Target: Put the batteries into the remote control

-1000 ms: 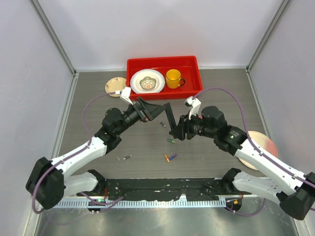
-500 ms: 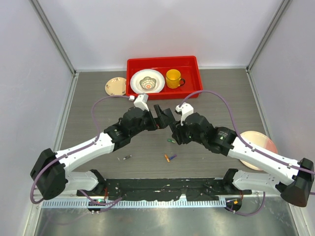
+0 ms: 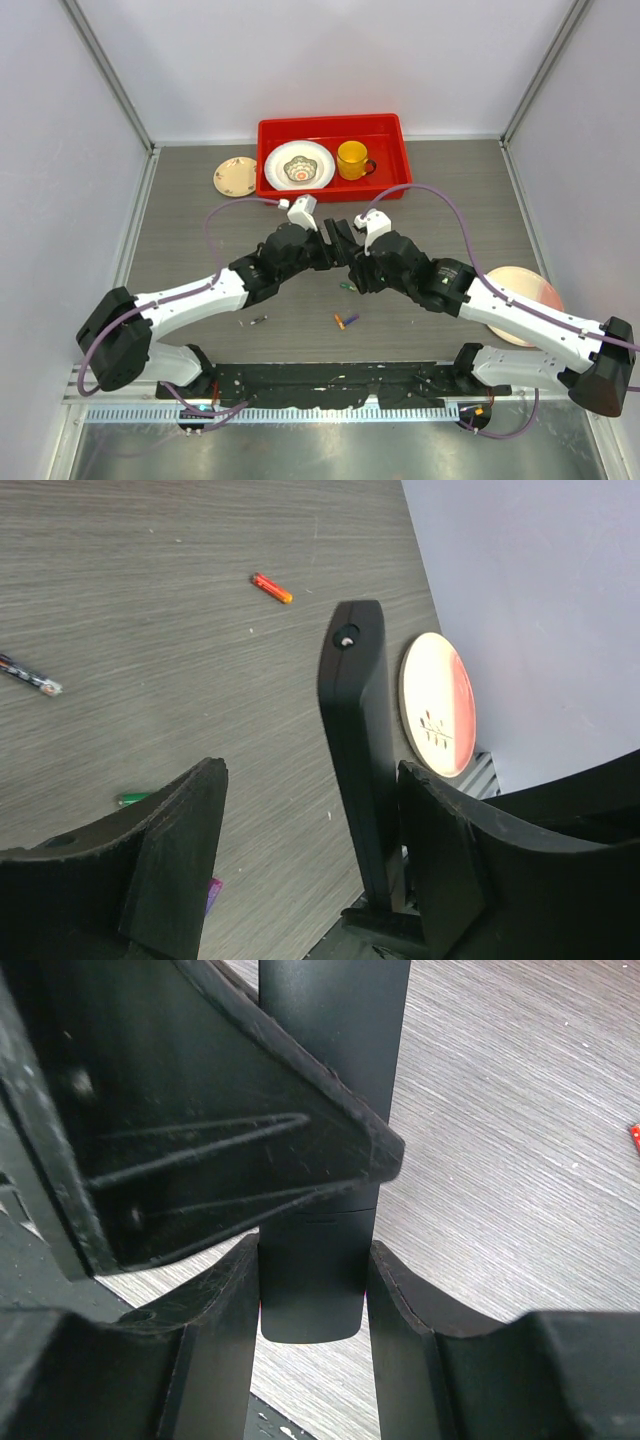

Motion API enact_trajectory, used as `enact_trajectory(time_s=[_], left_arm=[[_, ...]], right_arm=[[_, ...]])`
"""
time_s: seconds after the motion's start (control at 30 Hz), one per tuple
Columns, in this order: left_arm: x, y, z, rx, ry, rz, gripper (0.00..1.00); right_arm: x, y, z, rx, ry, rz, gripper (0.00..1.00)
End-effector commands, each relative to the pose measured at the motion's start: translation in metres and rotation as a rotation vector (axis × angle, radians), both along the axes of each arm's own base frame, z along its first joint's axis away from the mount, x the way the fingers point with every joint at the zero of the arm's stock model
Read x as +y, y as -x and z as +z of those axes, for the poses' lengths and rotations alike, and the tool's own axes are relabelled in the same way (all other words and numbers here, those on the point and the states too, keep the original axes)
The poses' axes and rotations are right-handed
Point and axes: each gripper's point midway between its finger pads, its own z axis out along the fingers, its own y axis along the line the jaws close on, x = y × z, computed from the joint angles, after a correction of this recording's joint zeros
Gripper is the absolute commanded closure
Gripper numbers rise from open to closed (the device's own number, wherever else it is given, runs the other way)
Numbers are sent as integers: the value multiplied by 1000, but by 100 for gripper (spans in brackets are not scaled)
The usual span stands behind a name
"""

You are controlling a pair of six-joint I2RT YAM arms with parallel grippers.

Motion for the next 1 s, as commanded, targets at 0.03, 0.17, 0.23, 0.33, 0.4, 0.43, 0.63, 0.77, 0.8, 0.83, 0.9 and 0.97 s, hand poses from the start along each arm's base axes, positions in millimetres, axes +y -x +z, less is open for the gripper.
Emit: enact_trajectory(time_s=[0.03,0.17,0.23,0.33,0.4,0.43,0.63,0.77,0.8,0.83,0.9,0.97], left_arm=[[-21,-2,34,-70,114,-25,34],[-22,-4,41,-97,158,-24,50],[-23,-3,39,-97,159,-29,55],[-23,-3,38,-95,162,-30,59],[-23,-3,37,-99,169,-28,65],[-23,-3,38,-101,171,-28,69],[-24,-1,33,-92,176,-38,100],[-24,1,32,-93,200,-45,100],[-24,2,30,-93,198,-43,100],[-22,1,32,-96,205,-35,100],[-14,-1,30,-106,199,-3,100],[-7,-3,38,-134,215,19,100]], right_arm=[[11,-8,25,-56,-77,-15,99],[11,-6,24,-51,-83,-7,99],[11,-5,23,-47,-82,-5,99],[10,-4,21,-44,-78,-2,99],[10,-3,20,-39,-76,2,99],[10,-3,20,-38,-77,3,99],[7,-3,21,-40,-80,-11,99],[8,-2,26,-41,-93,-15,73],[8,-2,27,-39,-97,-16,64],[8,-1,28,-38,-104,-13,57],[8,1,37,-41,-140,-16,40],[8,6,48,-46,-182,-6,27]])
